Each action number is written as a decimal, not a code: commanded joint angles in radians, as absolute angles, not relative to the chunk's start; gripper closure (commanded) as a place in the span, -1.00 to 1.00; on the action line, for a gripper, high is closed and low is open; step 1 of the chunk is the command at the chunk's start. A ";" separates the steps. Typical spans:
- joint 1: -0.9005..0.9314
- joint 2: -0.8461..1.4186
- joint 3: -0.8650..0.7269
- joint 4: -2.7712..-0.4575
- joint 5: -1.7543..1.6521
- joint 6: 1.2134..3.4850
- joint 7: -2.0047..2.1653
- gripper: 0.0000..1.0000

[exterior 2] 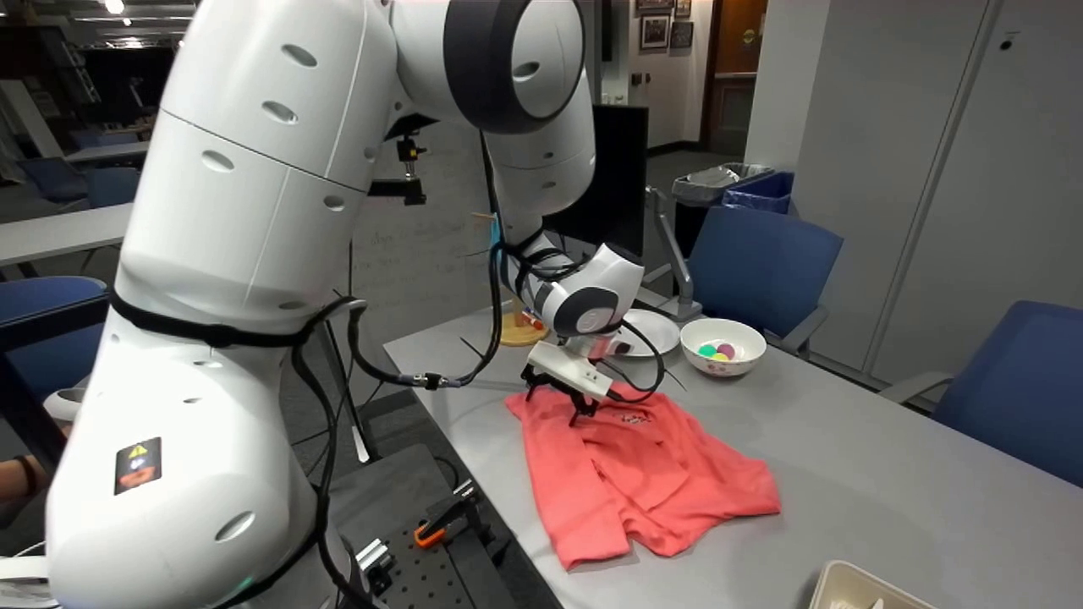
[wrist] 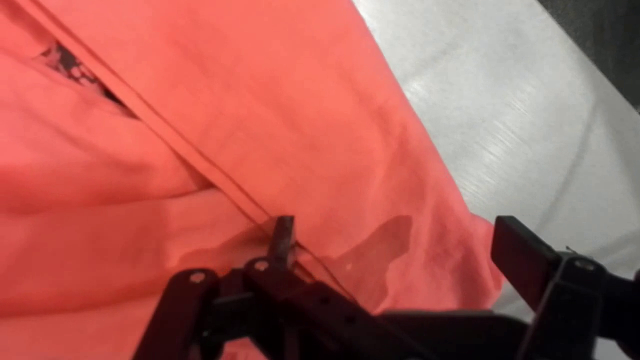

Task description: Unfold the sweatshirt

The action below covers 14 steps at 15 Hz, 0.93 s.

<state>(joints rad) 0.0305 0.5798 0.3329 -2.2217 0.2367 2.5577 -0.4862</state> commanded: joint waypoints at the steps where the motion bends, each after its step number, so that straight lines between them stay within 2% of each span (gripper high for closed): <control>1: 0.021 0.607 0.345 -2.213 0.198 2.622 -0.505 -1.00; 5: 0.019 0.618 0.342 -2.216 0.145 2.659 -0.499 -0.99; 6: 0.016 0.620 0.343 -2.217 0.135 2.664 -0.499 -0.87; 7: 0.014 0.622 0.344 -2.218 0.126 2.669 -0.498 -0.55; 9: 0.009 0.624 0.347 -2.221 0.119 2.671 -0.494 -0.16; 14: 0.008 0.602 0.347 -2.235 0.102 2.658 -0.490 0.61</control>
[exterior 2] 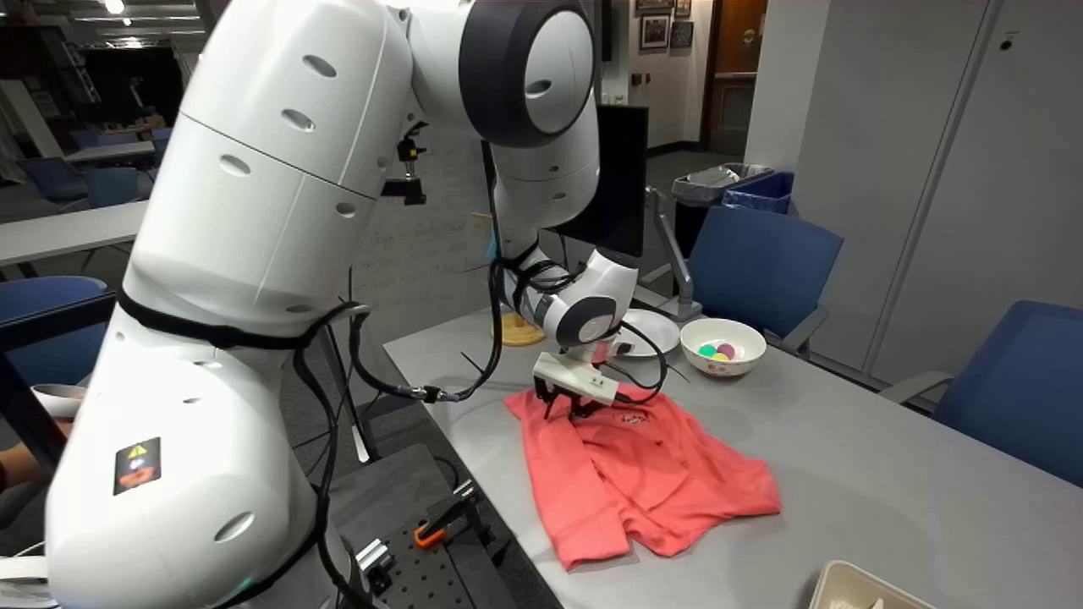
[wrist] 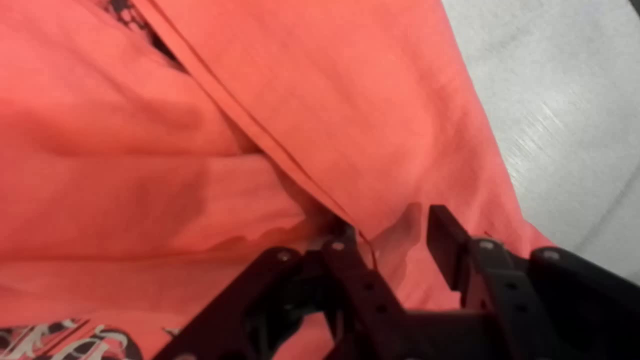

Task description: Unfold the sweatshirt

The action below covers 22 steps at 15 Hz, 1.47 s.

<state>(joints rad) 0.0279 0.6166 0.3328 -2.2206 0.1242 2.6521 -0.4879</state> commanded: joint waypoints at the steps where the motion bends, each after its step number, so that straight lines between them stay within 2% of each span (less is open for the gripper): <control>1: 0.009 0.593 0.346 -2.239 0.099 2.655 -0.489 0.74; 2: 0.014 0.578 0.343 -2.247 0.093 2.652 -0.484 0.91; 3: 0.017 0.564 0.341 -2.254 0.086 2.649 -0.483 0.99; 11: 0.031 0.296 0.386 -2.439 0.120 2.519 -0.477 0.99; 18: 0.113 0.092 0.463 -2.590 0.352 2.373 -0.476 0.99; 19: 0.137 0.074 0.461 -2.605 0.368 2.348 -0.469 0.45; 20: 0.163 0.060 0.456 -2.616 0.371 2.326 -0.451 0.40; 22: 0.206 0.034 0.447 -2.635 0.370 2.292 -0.428 0.11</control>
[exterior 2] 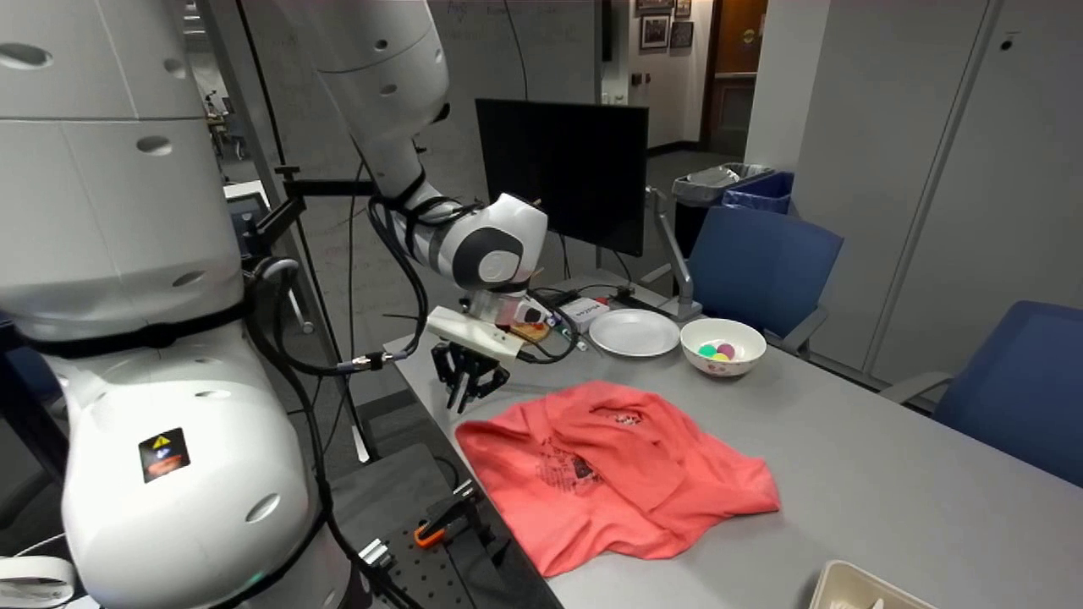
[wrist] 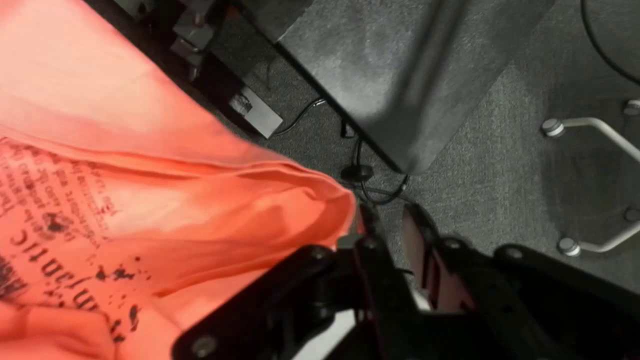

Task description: Unfold the sweatshirt

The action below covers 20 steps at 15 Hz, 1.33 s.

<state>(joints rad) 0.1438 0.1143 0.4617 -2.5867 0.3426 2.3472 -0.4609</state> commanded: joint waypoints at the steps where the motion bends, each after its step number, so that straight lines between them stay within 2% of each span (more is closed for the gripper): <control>1: 0.224 0.023 0.443 -2.641 0.363 2.278 -0.413 -0.03; 7: 0.270 -0.017 0.414 -2.642 0.365 2.269 -0.418 -0.94; 12: 0.249 0.007 0.342 -2.587 0.361 2.371 -0.457 -1.00; 20: 0.203 0.173 0.242 -2.522 0.310 2.692 -0.391 -1.00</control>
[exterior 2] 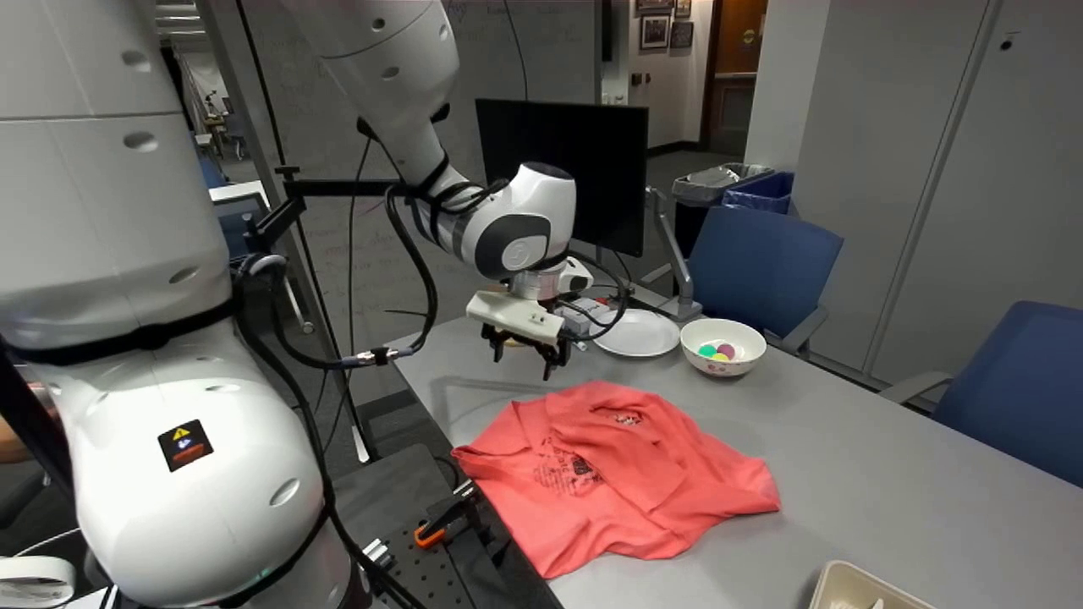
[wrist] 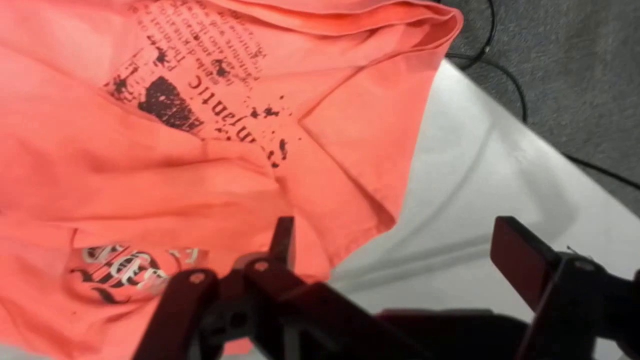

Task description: Unfold the sweatshirt

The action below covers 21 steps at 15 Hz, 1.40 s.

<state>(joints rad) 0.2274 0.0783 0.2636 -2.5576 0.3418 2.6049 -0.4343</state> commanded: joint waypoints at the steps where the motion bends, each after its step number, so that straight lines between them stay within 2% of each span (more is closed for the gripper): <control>1: 0.193 0.202 0.234 -2.517 0.299 2.717 -0.374 -1.00; 13: 0.141 0.444 0.140 -2.415 0.127 2.778 -0.090 -1.00; 21: 0.094 0.500 0.084 -2.312 0.028 2.781 -0.117 -1.00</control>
<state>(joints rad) 0.1083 0.4685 0.0915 -2.3626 0.0763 2.7746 -0.1146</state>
